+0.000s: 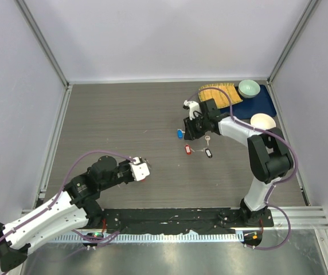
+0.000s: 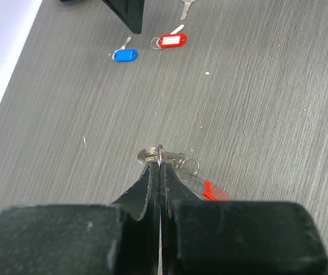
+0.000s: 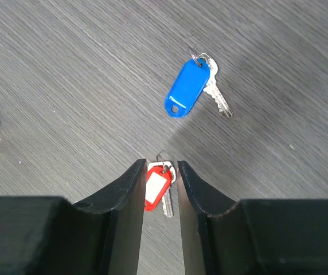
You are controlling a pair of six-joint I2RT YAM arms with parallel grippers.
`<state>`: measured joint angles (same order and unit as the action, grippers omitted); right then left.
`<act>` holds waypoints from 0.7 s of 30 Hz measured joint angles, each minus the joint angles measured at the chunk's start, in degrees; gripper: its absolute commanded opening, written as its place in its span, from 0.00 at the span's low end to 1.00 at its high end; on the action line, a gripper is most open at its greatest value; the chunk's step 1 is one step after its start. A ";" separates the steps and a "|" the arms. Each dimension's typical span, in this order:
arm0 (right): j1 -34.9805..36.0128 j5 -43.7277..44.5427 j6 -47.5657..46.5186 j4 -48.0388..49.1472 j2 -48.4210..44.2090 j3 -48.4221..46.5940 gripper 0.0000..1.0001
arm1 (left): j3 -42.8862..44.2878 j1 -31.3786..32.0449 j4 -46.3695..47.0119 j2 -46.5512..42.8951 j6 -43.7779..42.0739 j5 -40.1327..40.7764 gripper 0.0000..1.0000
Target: Put the keys on the keyring
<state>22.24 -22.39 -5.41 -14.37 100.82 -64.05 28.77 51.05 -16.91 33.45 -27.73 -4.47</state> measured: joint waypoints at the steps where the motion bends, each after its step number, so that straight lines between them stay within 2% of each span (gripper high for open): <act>1: -0.13 -0.70 -0.70 -1.18 0.90 -1.11 0.34 | 0.00 0.00 0.02 -0.04 0.00 0.00 0.00; 12: -1.49 -6.51 -9.18 -12.63 7.69 -8.24 0.33 | -0.02 0.00 0.44 -0.07 -0.02 -0.02 0.00; 21: -1.64 -9.31 -11.26 -15.21 11.93 -11.17 0.30 | -0.02 0.00 0.46 0.13 -0.02 -0.07 0.00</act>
<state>20.60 -31.70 -16.67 -29.58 112.75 -75.22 28.75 51.05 -16.45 33.58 -27.75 -4.54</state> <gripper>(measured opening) 0.317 0.010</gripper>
